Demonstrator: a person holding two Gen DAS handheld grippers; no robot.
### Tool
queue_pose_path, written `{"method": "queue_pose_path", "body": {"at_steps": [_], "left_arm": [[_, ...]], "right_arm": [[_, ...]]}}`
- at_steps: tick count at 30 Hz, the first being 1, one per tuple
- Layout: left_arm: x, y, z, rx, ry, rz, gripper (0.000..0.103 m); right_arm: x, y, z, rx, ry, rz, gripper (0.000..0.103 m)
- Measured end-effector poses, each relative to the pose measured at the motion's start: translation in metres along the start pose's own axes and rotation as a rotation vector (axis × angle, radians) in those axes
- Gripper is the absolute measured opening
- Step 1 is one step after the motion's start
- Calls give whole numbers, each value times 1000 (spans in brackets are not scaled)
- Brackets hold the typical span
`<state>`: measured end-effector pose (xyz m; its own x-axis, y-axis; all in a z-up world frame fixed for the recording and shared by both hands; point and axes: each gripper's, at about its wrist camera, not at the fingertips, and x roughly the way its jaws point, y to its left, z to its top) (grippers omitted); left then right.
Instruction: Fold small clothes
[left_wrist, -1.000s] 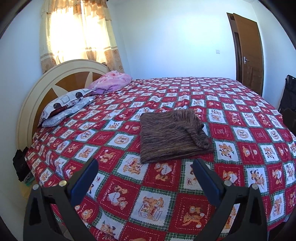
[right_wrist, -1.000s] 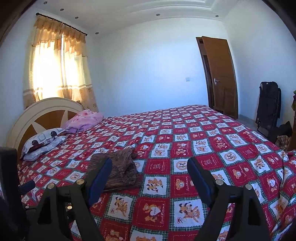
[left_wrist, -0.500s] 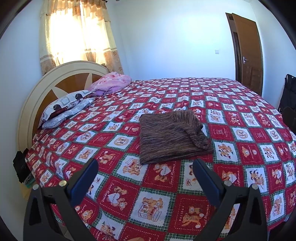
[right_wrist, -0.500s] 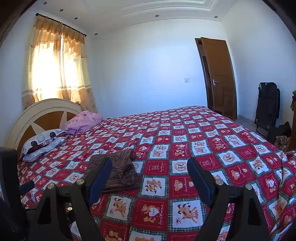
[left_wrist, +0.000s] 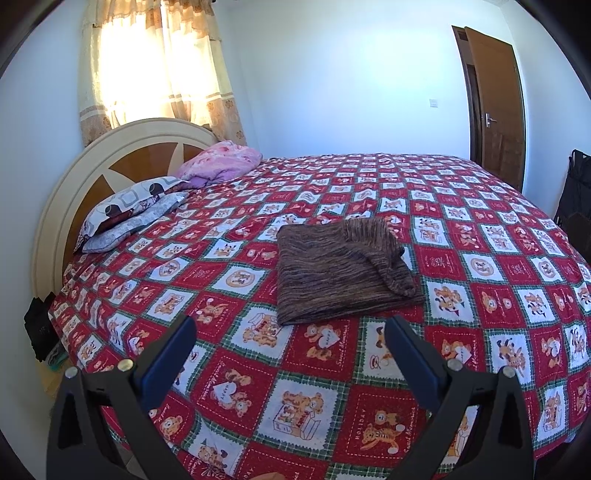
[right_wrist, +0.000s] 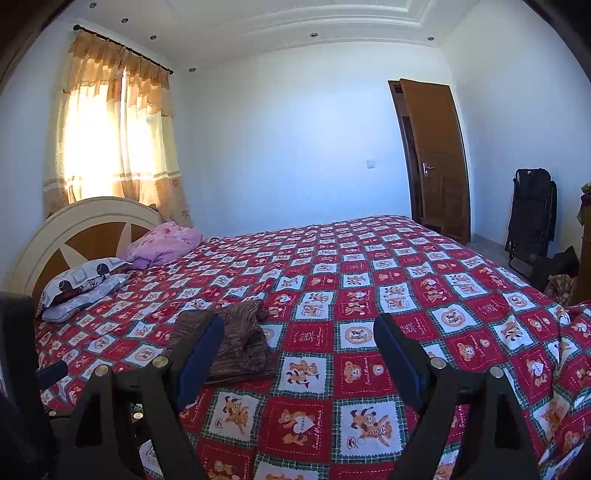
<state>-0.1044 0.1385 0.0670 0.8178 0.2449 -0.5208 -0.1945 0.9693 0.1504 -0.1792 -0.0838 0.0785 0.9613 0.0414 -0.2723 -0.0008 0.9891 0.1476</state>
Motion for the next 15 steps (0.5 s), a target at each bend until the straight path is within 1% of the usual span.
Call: {"method": "queue_pose_path", "body": {"at_steps": [15], "left_arm": [[0,0,-1,-3,-1,-1,103]], "right_arm": [[2,1,-4,-5,7,-6,84]]}}
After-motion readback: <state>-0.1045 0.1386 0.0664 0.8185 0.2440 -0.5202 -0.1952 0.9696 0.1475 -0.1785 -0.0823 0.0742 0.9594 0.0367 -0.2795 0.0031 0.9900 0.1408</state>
